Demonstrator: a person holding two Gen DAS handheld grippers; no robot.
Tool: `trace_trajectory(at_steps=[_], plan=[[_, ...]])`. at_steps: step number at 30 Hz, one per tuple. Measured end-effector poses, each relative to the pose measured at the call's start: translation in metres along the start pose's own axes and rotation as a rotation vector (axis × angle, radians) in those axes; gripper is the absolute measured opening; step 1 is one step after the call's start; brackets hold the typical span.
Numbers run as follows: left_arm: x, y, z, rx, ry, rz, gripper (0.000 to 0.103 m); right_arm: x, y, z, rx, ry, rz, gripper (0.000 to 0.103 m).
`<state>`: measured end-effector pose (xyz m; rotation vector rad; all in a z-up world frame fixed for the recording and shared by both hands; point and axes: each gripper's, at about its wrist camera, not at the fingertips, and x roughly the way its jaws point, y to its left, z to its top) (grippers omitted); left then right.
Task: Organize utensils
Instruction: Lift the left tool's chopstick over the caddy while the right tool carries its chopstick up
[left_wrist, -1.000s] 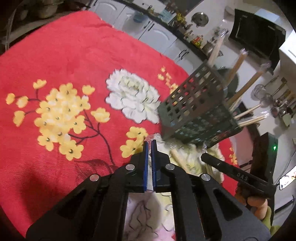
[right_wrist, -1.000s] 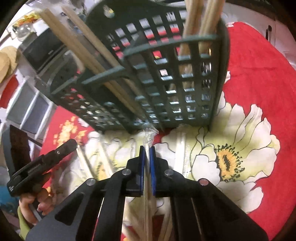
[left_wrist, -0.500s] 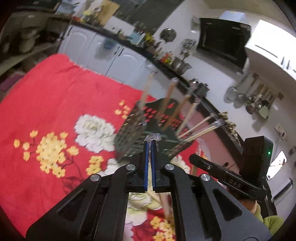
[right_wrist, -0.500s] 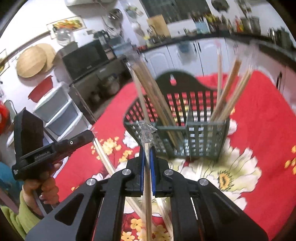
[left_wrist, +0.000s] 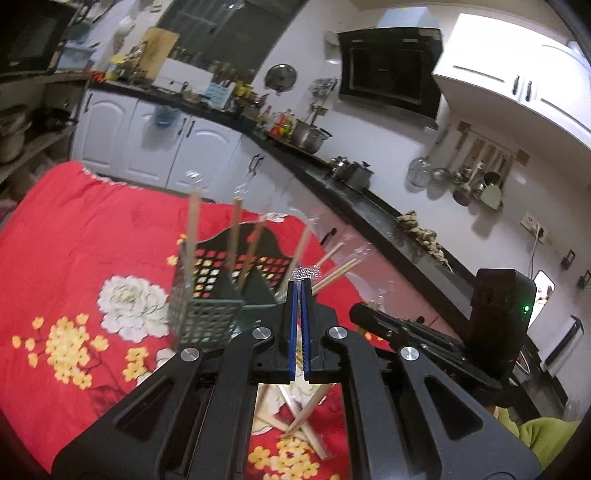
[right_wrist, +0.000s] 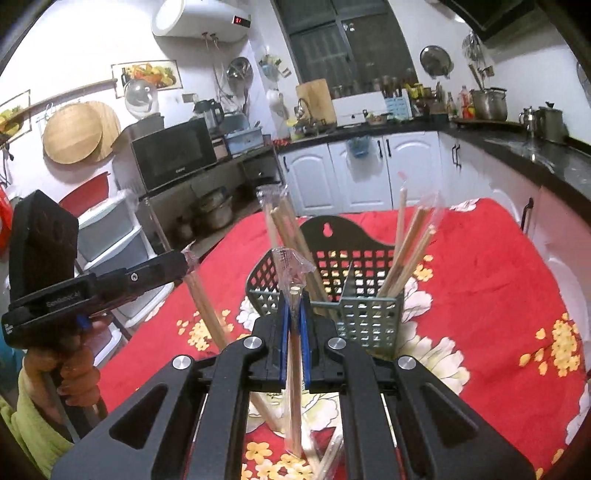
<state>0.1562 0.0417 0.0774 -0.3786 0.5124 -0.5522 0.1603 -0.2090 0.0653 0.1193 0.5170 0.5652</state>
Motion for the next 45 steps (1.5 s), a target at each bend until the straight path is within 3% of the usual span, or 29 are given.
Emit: trace_trajectory(at_steps=[30,45], plan=[[0.012,-0.067,0.061,0.145,-0.109,-0.077,0.000,-0.057,-0.016,0.040,-0.011,-0.215,-0.066,0.006],[0.012,-0.075,0.096,0.194,-0.191,-0.018,0.000,-0.062,-0.018,0.078,-0.026,-0.320,-0.083,0.006]])
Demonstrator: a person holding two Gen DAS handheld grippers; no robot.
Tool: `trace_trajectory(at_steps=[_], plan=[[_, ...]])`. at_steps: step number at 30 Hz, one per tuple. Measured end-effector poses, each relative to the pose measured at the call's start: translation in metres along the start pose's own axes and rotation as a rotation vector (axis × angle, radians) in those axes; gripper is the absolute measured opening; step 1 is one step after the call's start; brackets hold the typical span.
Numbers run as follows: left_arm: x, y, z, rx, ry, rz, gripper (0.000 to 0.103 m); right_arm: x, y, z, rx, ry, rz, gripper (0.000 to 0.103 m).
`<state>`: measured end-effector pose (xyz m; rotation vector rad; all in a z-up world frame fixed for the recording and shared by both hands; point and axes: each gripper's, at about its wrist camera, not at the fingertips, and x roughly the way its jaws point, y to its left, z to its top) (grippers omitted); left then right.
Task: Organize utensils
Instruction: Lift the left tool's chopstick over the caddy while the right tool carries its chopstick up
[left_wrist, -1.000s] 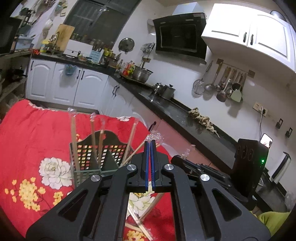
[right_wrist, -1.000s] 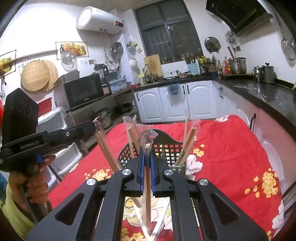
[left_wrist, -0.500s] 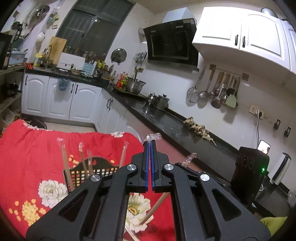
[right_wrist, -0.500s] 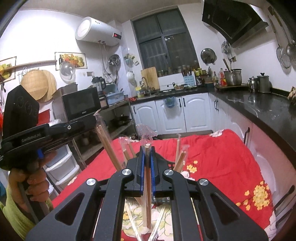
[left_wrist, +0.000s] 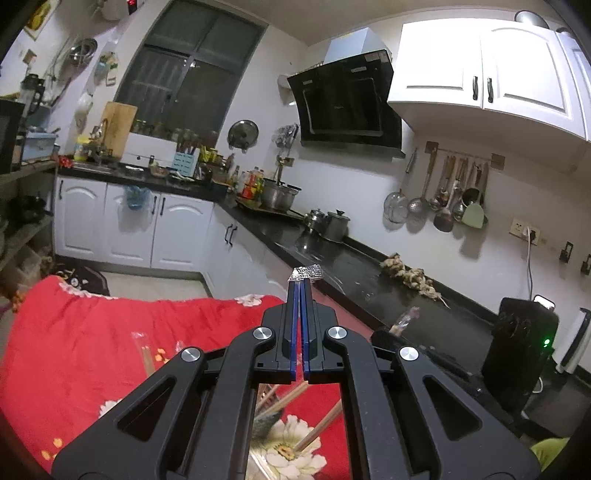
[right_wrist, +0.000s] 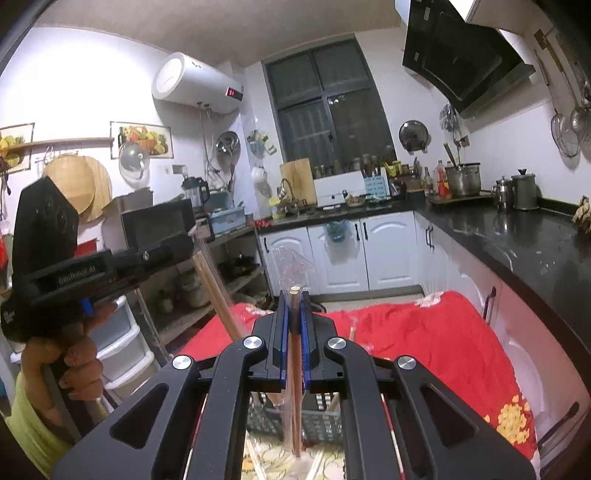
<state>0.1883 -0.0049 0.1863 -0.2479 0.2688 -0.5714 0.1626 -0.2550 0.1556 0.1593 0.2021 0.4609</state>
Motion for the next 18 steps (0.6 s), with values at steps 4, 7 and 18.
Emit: trace_trajectory(at_steps=[4,7,18], plan=[[0.002,0.003,0.004,-0.001,-0.015,0.011,0.000,0.003,0.001,0.009,-0.002,-0.030,-0.002,0.006],[0.006,0.004,0.007,0.008,-0.023,0.029,0.000,0.005,0.003,0.017,-0.012,-0.060,-0.005,0.006],[0.021,0.017,0.008,0.002,-0.026,0.076,0.000,0.019,-0.013,0.037,0.021,-0.140,-0.034,0.006]])
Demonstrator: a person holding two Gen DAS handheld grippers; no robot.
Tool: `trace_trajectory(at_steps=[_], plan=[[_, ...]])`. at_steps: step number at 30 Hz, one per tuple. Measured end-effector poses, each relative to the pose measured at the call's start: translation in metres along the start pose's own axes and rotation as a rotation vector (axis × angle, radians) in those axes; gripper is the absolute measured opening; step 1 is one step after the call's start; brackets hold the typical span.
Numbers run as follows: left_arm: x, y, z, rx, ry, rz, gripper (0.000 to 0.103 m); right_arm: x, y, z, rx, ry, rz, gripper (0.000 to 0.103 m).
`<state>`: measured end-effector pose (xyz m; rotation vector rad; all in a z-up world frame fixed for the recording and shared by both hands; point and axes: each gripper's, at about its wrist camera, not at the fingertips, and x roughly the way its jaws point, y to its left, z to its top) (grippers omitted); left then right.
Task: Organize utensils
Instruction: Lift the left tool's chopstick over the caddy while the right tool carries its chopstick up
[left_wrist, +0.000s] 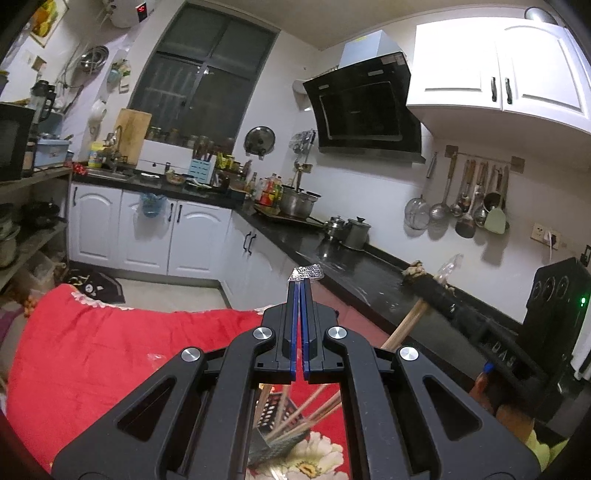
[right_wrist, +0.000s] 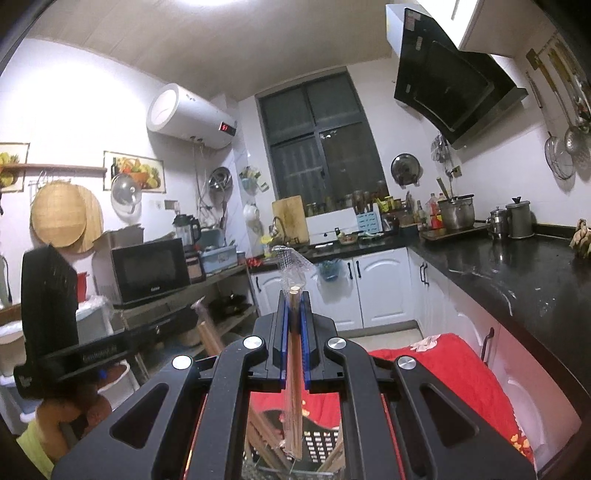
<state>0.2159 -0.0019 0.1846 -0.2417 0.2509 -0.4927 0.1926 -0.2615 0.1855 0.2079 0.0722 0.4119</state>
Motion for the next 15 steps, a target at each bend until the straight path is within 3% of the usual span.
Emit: trace_trajectory(at_steps=[15], plan=[[0.015,0.023,-0.020,-0.030,0.030,0.026,0.000,0.034,-0.016,-0.020,0.020,-0.009,-0.027,0.006]])
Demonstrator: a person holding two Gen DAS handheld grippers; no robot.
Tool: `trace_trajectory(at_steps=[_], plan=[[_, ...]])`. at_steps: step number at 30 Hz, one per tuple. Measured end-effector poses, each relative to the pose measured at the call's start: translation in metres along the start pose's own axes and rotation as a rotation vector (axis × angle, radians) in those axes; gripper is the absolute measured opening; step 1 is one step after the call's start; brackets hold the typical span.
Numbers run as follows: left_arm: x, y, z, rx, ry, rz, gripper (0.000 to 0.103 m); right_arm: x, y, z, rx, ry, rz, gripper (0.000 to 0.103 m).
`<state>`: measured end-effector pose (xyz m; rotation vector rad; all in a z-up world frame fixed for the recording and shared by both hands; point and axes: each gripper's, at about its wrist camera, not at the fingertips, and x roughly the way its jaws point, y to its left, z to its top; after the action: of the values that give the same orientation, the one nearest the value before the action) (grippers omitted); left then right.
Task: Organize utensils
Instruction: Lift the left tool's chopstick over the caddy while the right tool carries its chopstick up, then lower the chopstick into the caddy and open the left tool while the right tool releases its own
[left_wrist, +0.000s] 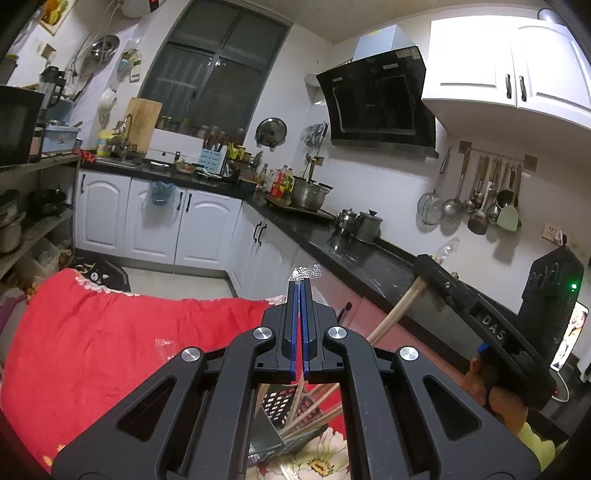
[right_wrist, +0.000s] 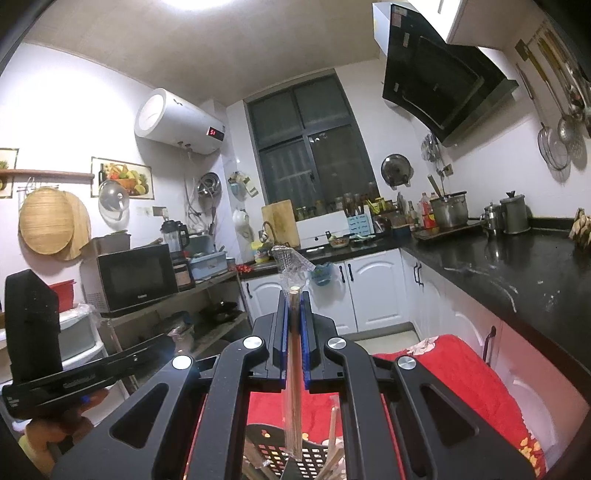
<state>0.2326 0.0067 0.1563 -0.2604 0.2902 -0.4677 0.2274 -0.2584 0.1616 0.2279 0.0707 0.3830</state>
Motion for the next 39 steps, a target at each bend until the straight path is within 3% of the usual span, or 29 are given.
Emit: trace_trajectory(at_steps=[18,21,24,28,30,34,39], plan=[[0.017,-0.001,-0.040,0.031,0.071,0.007,0.000,0.025,0.000,-0.057,-0.007,0.093,-0.043,0.007],[0.019,0.000,-0.045,0.033,0.081,0.021,0.000,0.021,-0.001,-0.060,-0.004,0.104,-0.050,0.021],[0.018,0.002,-0.048,0.033,0.089,0.033,0.000,0.018,-0.001,-0.062,-0.005,0.129,-0.067,0.023],[0.017,0.002,-0.053,0.040,0.102,0.050,0.000,0.007,-0.002,-0.061,-0.004,0.149,-0.069,0.034],[0.015,0.001,-0.054,0.047,0.109,0.054,0.000,0.003,-0.001,-0.060,-0.011,0.151,-0.078,0.035],[0.008,-0.003,-0.056,0.064,0.101,0.075,0.023,-0.005,-0.001,-0.058,-0.024,0.196,-0.084,0.042],[-0.001,-0.006,-0.056,0.065,0.098,0.075,0.037,-0.014,-0.001,-0.060,-0.019,0.249,-0.086,0.047]])
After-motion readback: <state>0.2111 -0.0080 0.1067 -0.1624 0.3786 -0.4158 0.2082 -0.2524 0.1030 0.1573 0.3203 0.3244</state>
